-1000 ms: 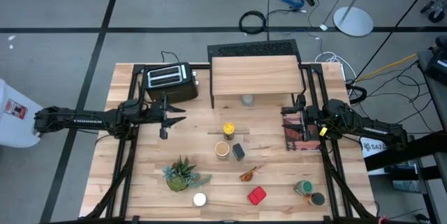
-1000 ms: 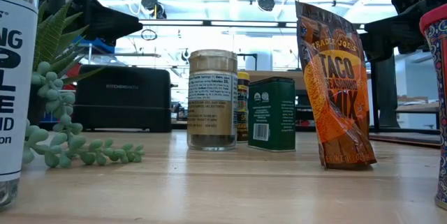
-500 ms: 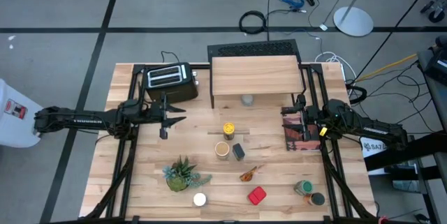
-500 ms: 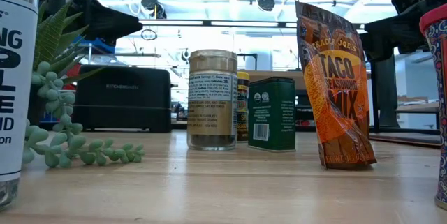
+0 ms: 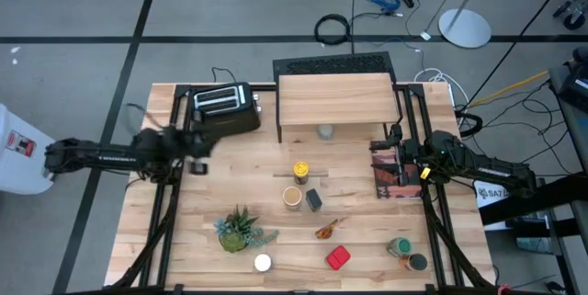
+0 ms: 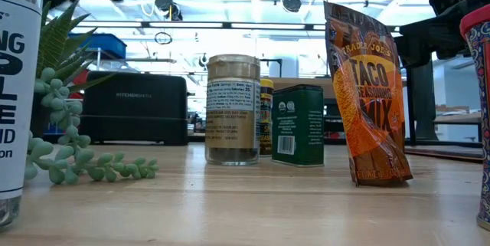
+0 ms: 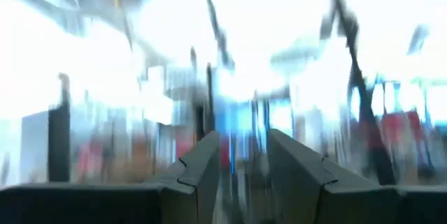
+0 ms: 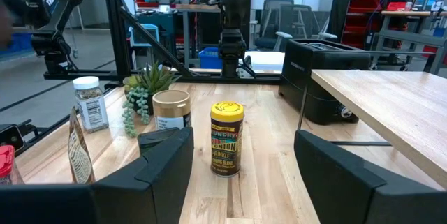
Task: Shelf spices
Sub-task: Put the brown seasoning bag on the shelf
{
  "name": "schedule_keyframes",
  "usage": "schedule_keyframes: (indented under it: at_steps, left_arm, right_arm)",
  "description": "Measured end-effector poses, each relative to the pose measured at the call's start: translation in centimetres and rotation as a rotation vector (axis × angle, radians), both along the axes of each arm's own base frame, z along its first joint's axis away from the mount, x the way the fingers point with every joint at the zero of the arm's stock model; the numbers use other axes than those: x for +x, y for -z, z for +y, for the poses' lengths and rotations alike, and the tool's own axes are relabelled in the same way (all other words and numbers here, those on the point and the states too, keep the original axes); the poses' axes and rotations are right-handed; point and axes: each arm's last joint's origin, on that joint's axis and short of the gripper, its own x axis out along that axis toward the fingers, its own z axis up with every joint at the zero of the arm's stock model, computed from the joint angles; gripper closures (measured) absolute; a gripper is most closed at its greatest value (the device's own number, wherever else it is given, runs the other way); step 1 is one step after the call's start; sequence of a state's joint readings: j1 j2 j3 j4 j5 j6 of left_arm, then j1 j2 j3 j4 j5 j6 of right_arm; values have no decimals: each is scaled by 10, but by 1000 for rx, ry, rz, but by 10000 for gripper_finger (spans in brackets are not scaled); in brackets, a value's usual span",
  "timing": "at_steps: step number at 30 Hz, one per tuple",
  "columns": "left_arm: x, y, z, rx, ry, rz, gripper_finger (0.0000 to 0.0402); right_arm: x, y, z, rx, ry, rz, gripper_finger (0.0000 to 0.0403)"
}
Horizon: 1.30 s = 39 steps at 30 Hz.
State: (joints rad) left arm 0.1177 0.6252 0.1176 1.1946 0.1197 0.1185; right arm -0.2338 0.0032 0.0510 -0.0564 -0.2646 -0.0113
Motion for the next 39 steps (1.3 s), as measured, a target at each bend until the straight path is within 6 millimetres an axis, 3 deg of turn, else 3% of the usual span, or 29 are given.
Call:
schedule_keyframes:
  at_steps: [5,10,14,18,20,23,27,30,35,39]
  left_arm:
    - [-11,-61,-4,106,64,-340,273]
    - [-8,-136,-8,166,132,-360,273]
    - [5,-190,-5,103,51,8,273]
    - [15,-219,2,9,-128,522,273]
    - [19,-215,5,-51,-205,765,273]
    - [26,-194,8,-155,-270,1070,273]
    - [30,-146,9,-318,-324,1440,273]
    - [34,-106,7,-424,-340,1612,273]
    - [53,-38,-4,-452,-233,1576,273]
    - [81,0,-12,-355,-49,1265,273]
  right_arm:
    - [0,0,0,0,0,0,167]
    - [0,0,0,0,0,0,167]
    - [0,0,0,0,0,0,167]
    - [0,0,0,0,0,0,167]
    - [0,0,0,0,0,1,167]
    - [0,0,0,0,0,0,167]
    - [0,0,0,0,0,0,167]
    - [0,0,0,0,0,0,167]
    - [0,0,0,0,0,0,167]
    - [0,0,0,0,0,0,167]
